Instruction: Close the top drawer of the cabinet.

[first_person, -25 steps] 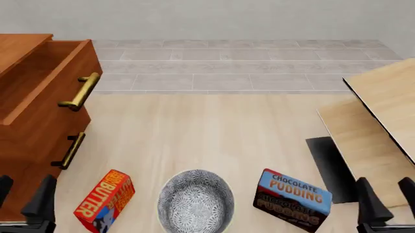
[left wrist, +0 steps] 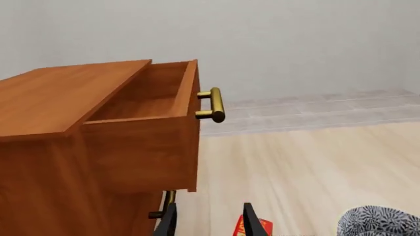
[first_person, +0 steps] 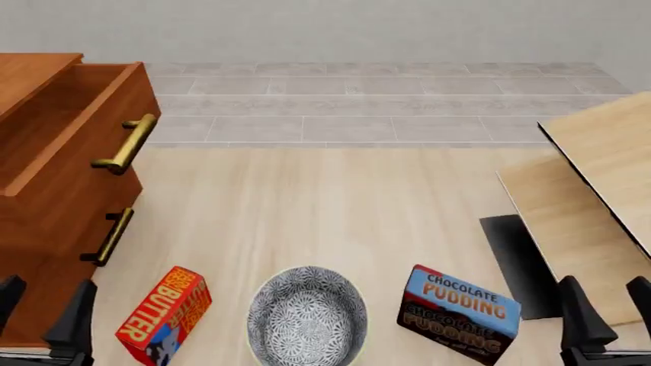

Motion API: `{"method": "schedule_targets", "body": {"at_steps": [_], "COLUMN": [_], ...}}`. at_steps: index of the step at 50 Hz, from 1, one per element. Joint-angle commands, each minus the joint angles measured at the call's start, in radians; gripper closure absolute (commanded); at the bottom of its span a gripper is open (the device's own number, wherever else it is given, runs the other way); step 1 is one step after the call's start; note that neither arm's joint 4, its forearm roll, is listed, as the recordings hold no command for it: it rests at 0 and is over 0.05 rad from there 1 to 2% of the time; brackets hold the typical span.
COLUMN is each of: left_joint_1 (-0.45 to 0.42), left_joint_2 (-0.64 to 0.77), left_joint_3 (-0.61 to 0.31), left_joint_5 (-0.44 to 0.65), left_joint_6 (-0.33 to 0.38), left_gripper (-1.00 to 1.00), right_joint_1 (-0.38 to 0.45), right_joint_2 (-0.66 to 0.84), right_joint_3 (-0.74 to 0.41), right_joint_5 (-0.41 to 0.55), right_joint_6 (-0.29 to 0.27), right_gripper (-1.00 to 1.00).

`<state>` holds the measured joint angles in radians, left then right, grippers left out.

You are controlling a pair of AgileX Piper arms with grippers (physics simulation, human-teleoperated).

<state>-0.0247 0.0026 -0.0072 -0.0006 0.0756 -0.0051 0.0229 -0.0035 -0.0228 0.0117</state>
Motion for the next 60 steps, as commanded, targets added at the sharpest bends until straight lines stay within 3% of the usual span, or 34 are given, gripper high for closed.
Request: {"method": "schedule_targets", "body": {"at_steps": [1, 5, 6, 7, 9, 14, 18, 24, 26, 32, 38, 41, 47, 60], "left_joint_1": [-0.047, -0.071, -0.088, -0.088, -0.115, -0.199, -0.212, -0.27, -0.29, -0.314, -0.337, -0.333, -0.321, -0.301], "left_joint_2": [-0.002, -0.002, -0.002, -0.002, -0.002, 0.008, 0.037, 0.127, 0.194, 0.24, 0.391, 0.429, 0.556, 0.947], "left_joint_3": [0.003, 0.0, 0.001, 0.001, 0.006, 0.006, 0.007, 0.006, 0.001, -0.025, 0.001, -0.012, -0.018, 0.006], "left_joint_5": [-0.011, -0.018, -0.033, -0.033, -0.034, -0.048, -0.084, -0.18, -0.23, -0.274, -0.468, -0.496, -0.64, -1.081], "left_joint_6": [0.089, 0.143, 0.212, 0.212, 0.286, 0.357, 0.429, 0.479, 0.464, 0.5, 0.648, 0.651, 0.751, 0.966], "left_gripper": [-1.0, -1.0, -1.0, -1.0, -1.0, -1.0, -1.0, -1.0, -1.0, -1.0, -1.0, -1.0, -1.0, -1.0], "right_joint_1": [0.002, -0.018, -0.011, -0.011, 0.0, 0.002, -0.003, -0.001, 0.005, 0.02, 0.029, 0.029, 0.032, 0.031], "right_joint_2": [-0.001, 0.022, 0.012, 0.011, -0.01, -0.019, -0.011, -0.022, -0.022, -0.022, -0.022, -0.022, -0.022, -0.023], "right_joint_3": [0.002, 0.002, 0.001, 0.001, -0.002, -0.002, -0.011, -0.022, -0.02, -0.035, -0.039, -0.038, -0.032, -0.017], "right_joint_5": [0.003, -0.019, -0.012, -0.011, 0.006, 0.008, 0.015, 0.017, 0.018, 0.026, 0.017, 0.013, 0.012, 0.006], "right_joint_6": [0.007, 0.026, 0.023, 0.023, 0.02, 0.027, 0.054, 0.053, 0.051, 0.056, 0.058, 0.057, 0.063, 0.074], "right_gripper": [-1.0, -1.0, -1.0, -1.0, -1.0, -1.0, -1.0, -1.0, -1.0, -1.0, -1.0, -1.0, -1.0, -1.0]}}
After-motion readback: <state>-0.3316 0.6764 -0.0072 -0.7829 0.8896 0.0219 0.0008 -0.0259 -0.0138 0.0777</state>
